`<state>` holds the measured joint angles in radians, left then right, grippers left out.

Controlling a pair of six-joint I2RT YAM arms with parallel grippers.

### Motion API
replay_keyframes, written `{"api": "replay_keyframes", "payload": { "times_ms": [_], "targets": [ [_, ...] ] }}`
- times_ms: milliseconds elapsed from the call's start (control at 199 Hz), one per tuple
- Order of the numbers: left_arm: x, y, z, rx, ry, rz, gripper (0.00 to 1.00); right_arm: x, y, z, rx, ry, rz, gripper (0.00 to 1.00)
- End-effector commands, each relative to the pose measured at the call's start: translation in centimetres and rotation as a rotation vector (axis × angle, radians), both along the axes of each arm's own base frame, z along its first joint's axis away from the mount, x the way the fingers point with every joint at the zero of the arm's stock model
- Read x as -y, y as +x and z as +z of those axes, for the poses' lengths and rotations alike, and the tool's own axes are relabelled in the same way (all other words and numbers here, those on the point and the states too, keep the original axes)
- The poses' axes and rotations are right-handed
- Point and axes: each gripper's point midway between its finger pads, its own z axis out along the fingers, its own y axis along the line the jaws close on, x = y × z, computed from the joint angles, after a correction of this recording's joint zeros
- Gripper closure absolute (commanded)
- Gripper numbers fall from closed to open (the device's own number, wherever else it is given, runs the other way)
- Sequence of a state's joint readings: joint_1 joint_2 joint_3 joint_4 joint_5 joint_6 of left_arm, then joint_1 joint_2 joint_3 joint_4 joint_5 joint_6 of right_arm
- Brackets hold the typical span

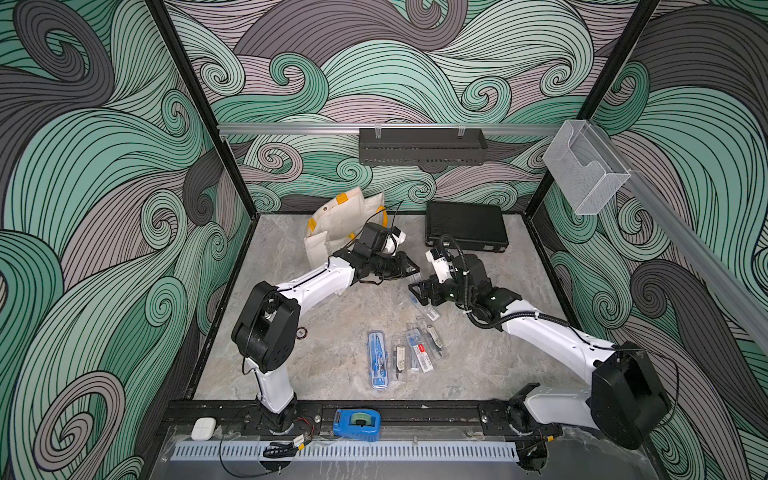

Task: Put the compass set into the canvas bag
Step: Pick up the compass set at the center of the board, then place the compass set in the canvas bag.

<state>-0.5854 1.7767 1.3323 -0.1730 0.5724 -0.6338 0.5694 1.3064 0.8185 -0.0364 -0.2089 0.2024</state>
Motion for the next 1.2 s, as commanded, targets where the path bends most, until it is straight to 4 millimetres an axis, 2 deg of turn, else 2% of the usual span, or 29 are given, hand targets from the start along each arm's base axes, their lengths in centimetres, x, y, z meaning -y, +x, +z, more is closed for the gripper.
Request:
{"api": "replay_keyframes", "payload": {
  "times_ms": [0, 95, 211, 361, 482, 648, 748, 818, 894, 999, 1200],
  "targets": [
    [-0.6, 1.4, 2.8, 0.112, 0.041, 0.026, 0.9, 1.3, 0.2, 2.1, 0.05, -0.012, -0.064, 0.0],
    [-1.5, 2.3, 4.3, 0.174, 0.075, 0.047, 0.91, 3.0, 0.3, 3.5, 0.089, -0.019, -0.134, 0.0],
    [-3.1, 4.0, 6.9, 0.263, 0.094, 0.109, 0.91, 6.1, 0.9, 4.8, 0.119, -0.029, -0.281, 0.0],
    [-6.5, 6.5, 11.5, 0.407, 0.112, 0.209, 0.91, 8.0, 1.0, 4.5, 0.122, -0.074, -0.347, 0.0],
    [-10.8, 9.0, 14.7, 0.475, 0.181, 0.336, 0.93, 8.3, 1.1, 3.1, 0.089, -0.108, -0.354, 0.0],
    [-17.5, 11.4, 20.5, 0.617, 0.239, 0.522, 0.92, 7.8, 1.2, 0.9, 0.028, -0.131, -0.337, 0.0],
    [-21.5, 12.5, 22.4, 0.699, 0.371, 0.639, 0.92, 7.6, 1.4, -0.4, -0.014, -0.144, -0.336, 0.0],
    [-23.7, 13.2, 22.4, 0.725, 0.498, 0.694, 0.92, 7.4, 1.4, -1.3, -0.045, -0.154, -0.33, 0.0],
    [-25.1, 14.1, 20.9, 0.702, 0.616, 0.714, 0.92, 7.2, 1.4, -2.2, -0.075, -0.167, -0.328, 0.0],
    [-25.5, 15.4, 17.1, 0.629, 0.704, 0.692, 0.92, 7.1, 1.5, -3.5, -0.119, -0.193, -0.324, 0.0],
    [-25.0, 17.0, 9.5, 0.47, 0.765, 0.633, 0.93, 7.0, 1.5, -4.6, -0.158, -0.212, -0.322, 0.0]
  ]
}}
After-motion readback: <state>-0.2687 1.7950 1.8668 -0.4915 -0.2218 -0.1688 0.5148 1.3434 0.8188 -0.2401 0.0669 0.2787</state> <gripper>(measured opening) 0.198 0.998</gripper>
